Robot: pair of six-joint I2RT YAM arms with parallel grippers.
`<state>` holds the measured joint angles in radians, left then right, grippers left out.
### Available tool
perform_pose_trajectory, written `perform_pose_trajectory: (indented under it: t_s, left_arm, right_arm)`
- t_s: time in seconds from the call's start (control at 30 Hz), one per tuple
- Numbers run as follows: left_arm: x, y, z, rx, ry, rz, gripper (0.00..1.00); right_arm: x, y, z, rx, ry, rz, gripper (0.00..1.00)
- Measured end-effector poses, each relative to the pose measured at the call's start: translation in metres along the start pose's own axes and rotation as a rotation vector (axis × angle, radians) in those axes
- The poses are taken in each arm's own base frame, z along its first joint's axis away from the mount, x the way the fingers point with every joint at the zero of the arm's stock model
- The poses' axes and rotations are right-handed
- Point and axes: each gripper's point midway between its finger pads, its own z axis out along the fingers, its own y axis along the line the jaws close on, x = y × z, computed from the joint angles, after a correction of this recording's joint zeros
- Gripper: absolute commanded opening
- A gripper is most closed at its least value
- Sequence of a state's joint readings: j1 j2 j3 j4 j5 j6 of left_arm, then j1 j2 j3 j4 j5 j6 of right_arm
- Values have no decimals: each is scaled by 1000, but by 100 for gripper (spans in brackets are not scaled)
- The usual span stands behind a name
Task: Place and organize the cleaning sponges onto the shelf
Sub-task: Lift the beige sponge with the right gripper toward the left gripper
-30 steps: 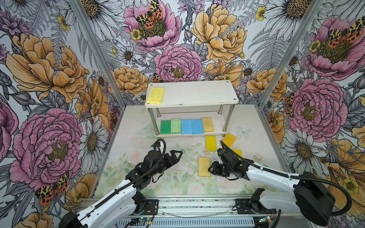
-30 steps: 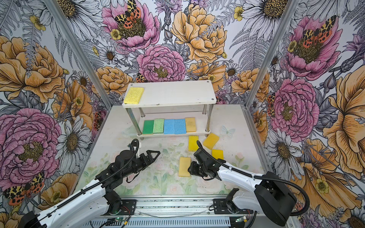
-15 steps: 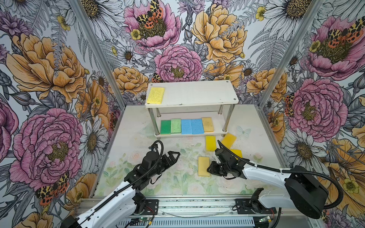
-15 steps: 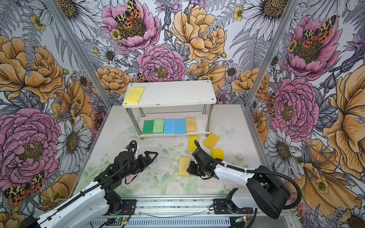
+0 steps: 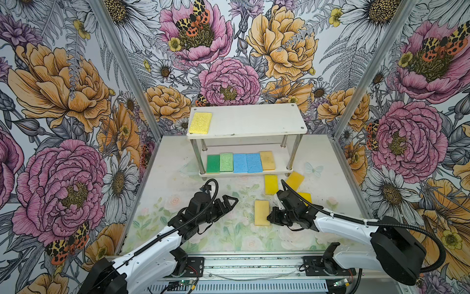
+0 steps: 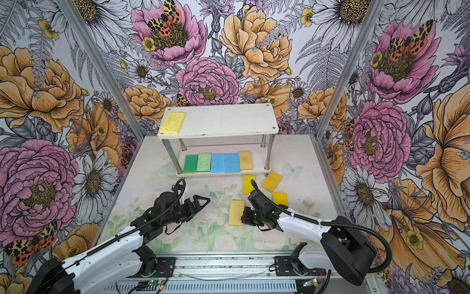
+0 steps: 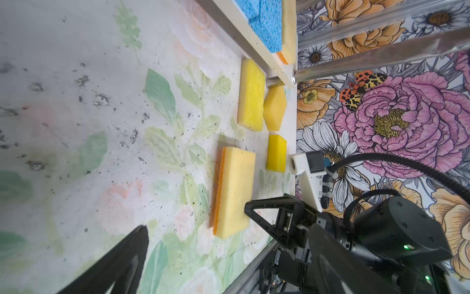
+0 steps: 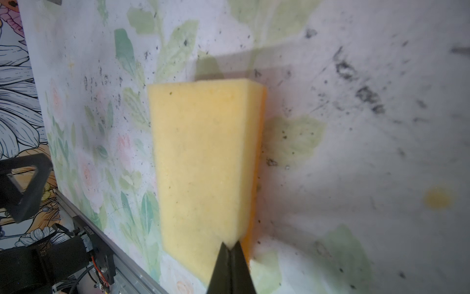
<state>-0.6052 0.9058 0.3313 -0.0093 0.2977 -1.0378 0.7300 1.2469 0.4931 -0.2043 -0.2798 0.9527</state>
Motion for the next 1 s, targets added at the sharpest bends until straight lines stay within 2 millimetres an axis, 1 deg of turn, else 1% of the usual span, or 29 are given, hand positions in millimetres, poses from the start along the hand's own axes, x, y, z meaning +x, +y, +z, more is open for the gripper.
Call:
perform_pose_trajectory:
  t_s: [0.13,0.23,0.4,0.5,0.57,0.67,0.73,0.8,0.87,0.93,1.0]
  left_arm:
    - [8,-7,9,31,74,14,99]
    - [9,-21,15,73,110,32,99]
    - [6,-44,18,144,132,72,99]
    - [4,-52,18,176,128,85,99]
    - [3,-56,18,189,125,90,98]
    - [2,-59,17,204,121,94,91]
    - [1,-63,16,218,118,95,82]
    - [0,-66,16,234,115,96,77]
    - [-1,-69,15,244,113,91,67]
    - [-2,-72,15,255,108,93,59]
    - [-3,-74,14,266,103,94,48]
  right_arm:
    - [-6,14,-8,-37,-15,-20,0]
    - [-15,33,-17,-84,-29,-52,0]
    - [-29,71,-34,-182,-50,-123,0]
    - [-34,88,-41,-229,-51,-158,0]
    - [-34,96,-45,-252,-47,-180,0]
    - [-33,105,-49,-282,-38,-209,0]
    - [-30,110,-51,-298,-29,-229,0]
    - [-27,116,-52,-315,-16,-246,0]
    - [-23,119,-53,-328,-5,-262,0]
    - [-19,121,-53,-337,8,-275,0]
    - [-17,121,-51,-339,21,-281,0]
